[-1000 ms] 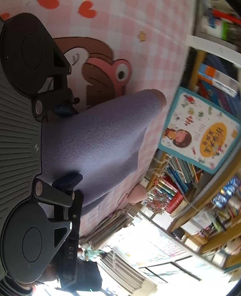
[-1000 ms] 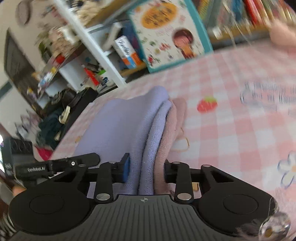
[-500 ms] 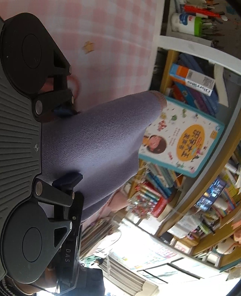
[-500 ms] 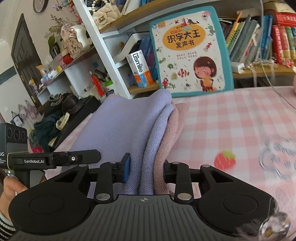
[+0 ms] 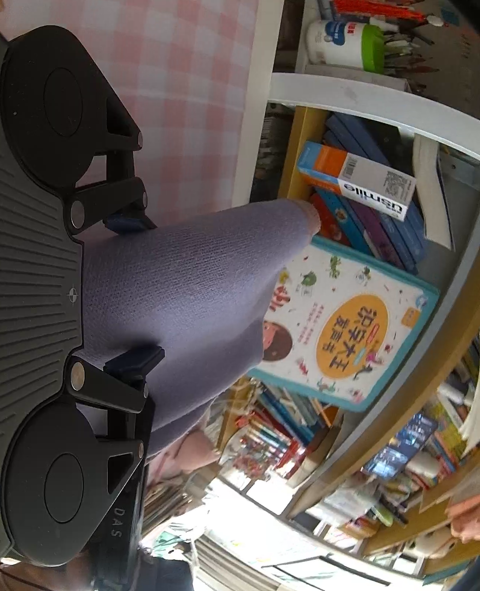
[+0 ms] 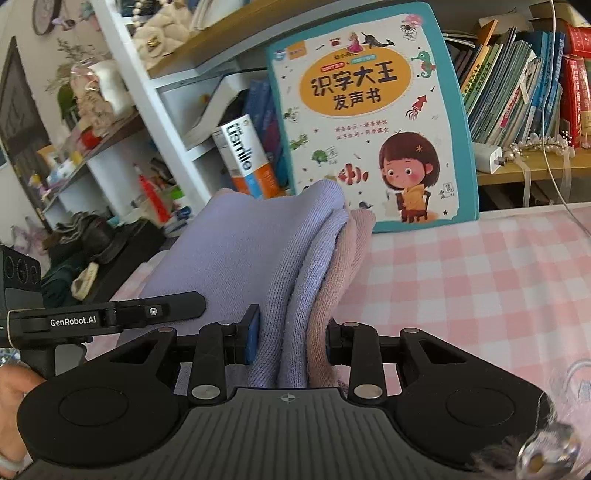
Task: Fold clothes
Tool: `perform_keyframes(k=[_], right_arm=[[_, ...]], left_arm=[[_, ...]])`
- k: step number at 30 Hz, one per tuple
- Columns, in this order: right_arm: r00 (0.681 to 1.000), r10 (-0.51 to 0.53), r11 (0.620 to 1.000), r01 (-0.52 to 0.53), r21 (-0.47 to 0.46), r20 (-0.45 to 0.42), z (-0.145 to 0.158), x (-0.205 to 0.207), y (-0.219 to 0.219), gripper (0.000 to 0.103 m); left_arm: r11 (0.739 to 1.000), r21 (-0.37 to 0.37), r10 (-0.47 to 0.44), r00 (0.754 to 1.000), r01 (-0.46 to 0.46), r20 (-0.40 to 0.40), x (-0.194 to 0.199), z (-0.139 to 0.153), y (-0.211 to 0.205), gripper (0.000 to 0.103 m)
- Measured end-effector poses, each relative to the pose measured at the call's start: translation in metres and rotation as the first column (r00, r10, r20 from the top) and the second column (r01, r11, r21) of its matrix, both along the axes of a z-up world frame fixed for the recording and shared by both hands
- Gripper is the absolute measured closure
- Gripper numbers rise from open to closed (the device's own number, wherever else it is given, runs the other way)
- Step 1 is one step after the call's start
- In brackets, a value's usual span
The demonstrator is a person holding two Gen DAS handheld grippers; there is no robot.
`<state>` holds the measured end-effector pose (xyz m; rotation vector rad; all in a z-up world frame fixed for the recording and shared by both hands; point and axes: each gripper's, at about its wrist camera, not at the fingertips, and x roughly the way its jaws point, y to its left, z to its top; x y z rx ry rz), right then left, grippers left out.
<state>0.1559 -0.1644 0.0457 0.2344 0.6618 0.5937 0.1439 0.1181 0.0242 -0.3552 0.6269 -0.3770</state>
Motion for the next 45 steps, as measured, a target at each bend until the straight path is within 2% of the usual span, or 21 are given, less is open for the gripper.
perform_keyframes(k=[13, 20, 22, 24, 28, 29, 30, 32, 33, 37, 40, 45], right_arm=[[1.000, -0.010, 1.000, 0.011, -0.020, 0.017, -0.014, 0.032, 0.016, 0.074], [0.999, -0.044, 0.999, 0.044, -0.013, 0.002, -0.024, 0.042, 0.021, 0.074], [0.998, -0.054, 0.998, 0.053, -0.018, -0.020, -0.029, 0.043, 0.022, 0.071], [0.998, -0.055, 0.998, 0.055, -0.011, 0.005, -0.028, 0.032, 0.017, 0.059], [0.997, -0.058, 0.998, 0.058, 0.003, 0.053, -0.024, 0.009, 0.007, 0.045], [0.996, -0.059, 0.998, 0.059, 0.007, 0.065, -0.024, 0.003, 0.004, 0.042], [0.995, -0.060, 0.998, 0.059, 0.010, 0.078, -0.023, -0.003, 0.002, 0.035], [0.993, -0.062, 0.998, 0.060, 0.018, 0.102, -0.021, -0.014, -0.003, 0.028], [0.991, -0.057, 0.998, 0.056, 0.018, 0.118, -0.020, -0.022, -0.006, 0.027], [0.985, -0.052, 0.999, 0.052, 0.008, 0.164, -0.021, -0.052, -0.017, 0.026], [0.982, -0.092, 0.996, 0.092, 0.008, 0.165, -0.026, -0.065, -0.025, 0.026], [0.970, -0.186, 0.979, 0.196, -0.048, 0.158, -0.031, -0.077, -0.032, 0.026]], left_arm=[[0.999, -0.028, 0.046, 0.999, -0.046, -0.023, 0.031, -0.020, 0.012, 0.042], [0.993, 0.014, 0.119, 0.993, -0.119, 0.016, 0.025, -0.024, 0.014, 0.037], [0.989, 0.029, 0.146, 0.989, -0.146, 0.032, 0.022, -0.025, 0.015, 0.033], [0.984, 0.043, 0.172, 0.984, -0.174, 0.047, 0.018, -0.027, 0.016, 0.024], [0.971, 0.070, 0.224, 0.971, -0.230, 0.080, 0.011, -0.029, 0.017, 0.021], [0.967, 0.078, 0.234, 0.967, -0.242, 0.097, 0.001, -0.027, 0.017, 0.018], [0.964, 0.085, 0.243, 0.963, -0.254, 0.115, -0.010, -0.025, 0.017, 0.010], [0.956, 0.099, 0.261, 0.953, -0.278, 0.151, -0.033, -0.021, 0.017, 0.007], [0.951, 0.105, 0.270, 0.948, -0.290, 0.169, -0.045, -0.019, 0.016, 0.007], [0.953, 0.119, 0.263, 0.955, -0.280, 0.139, -0.070, -0.019, 0.009, 0.007], [0.951, 0.123, 0.265, 0.952, -0.285, 0.156, -0.083, -0.020, 0.003, 0.007], [0.942, 0.153, 0.266, 0.944, -0.297, 0.193, -0.102, -0.021, -0.006, 0.007]])
